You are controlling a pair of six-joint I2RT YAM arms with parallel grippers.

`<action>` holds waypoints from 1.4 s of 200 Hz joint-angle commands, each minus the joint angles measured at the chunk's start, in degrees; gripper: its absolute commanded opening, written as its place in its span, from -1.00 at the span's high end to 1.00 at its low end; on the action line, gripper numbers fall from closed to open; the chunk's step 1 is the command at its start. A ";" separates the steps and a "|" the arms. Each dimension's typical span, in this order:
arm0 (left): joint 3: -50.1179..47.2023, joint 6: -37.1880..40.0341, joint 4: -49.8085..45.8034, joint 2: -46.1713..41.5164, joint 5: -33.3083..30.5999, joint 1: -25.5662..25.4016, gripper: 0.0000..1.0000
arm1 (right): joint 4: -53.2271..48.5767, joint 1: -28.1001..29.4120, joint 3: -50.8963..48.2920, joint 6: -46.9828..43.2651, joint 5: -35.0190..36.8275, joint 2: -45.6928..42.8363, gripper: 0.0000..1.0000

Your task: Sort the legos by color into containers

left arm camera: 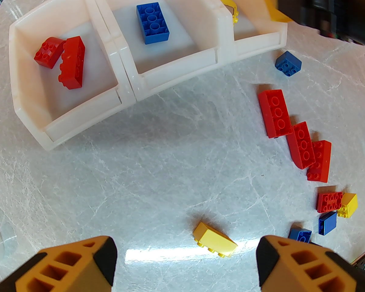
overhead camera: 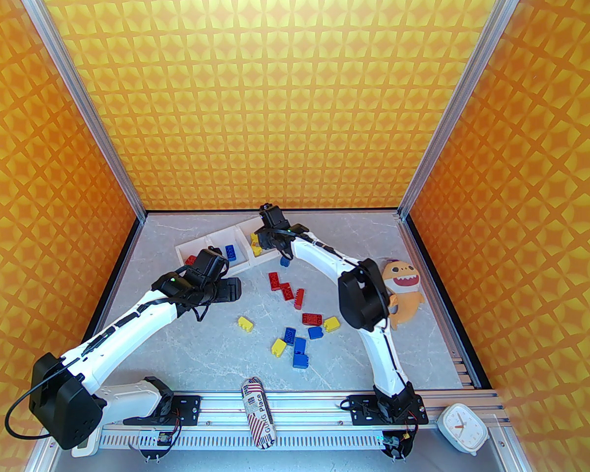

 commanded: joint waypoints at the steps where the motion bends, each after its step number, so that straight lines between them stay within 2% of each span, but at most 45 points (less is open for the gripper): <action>1: 1.80 -0.28 -1.03 0.08 -1.12 -0.47 -0.60 | -1.89 -0.18 5.08 0.31 1.12 3.80 0.42; 73: 1.85 0.25 -1.06 0.70 -1.13 -0.47 -0.60 | -3.67 -0.36 10.16 -0.51 3.05 7.50 0.37; 87: 2.02 0.25 -1.07 0.90 -1.12 -0.47 -0.60 | -4.00 -0.45 10.59 -0.66 3.18 7.80 0.25; 102: 2.17 0.05 -0.81 1.03 -1.09 -0.47 -0.61 | -4.44 -0.53 11.00 -0.69 3.83 7.85 -0.04; 112: 2.19 -0.17 -0.53 0.89 -1.10 -0.47 -0.61 | -4.47 -0.53 11.01 -0.69 4.03 7.73 -0.16; 147: 2.64 -1.18 -0.02 1.54 -1.15 -0.76 -0.62 | -4.83 -0.53 9.08 -0.42 4.27 4.67 -0.24; 237: 4.72 -7.37 5.87 8.50 -1.09 -4.30 -0.63 | 3.88 -0.62 -27.08 1.86 3.18 -21.74 -0.24; 278: 7.84 -9.43 7.70 14.00 -1.12 -5.02 -0.68 | 3.05 -0.64 -39.65 0.98 3.15 -32.56 -0.23; 280: 8.11 -9.49 7.78 14.29 -1.09 -6.28 -0.68 | 2.97 -0.63 -40.20 0.91 3.24 -33.16 -0.23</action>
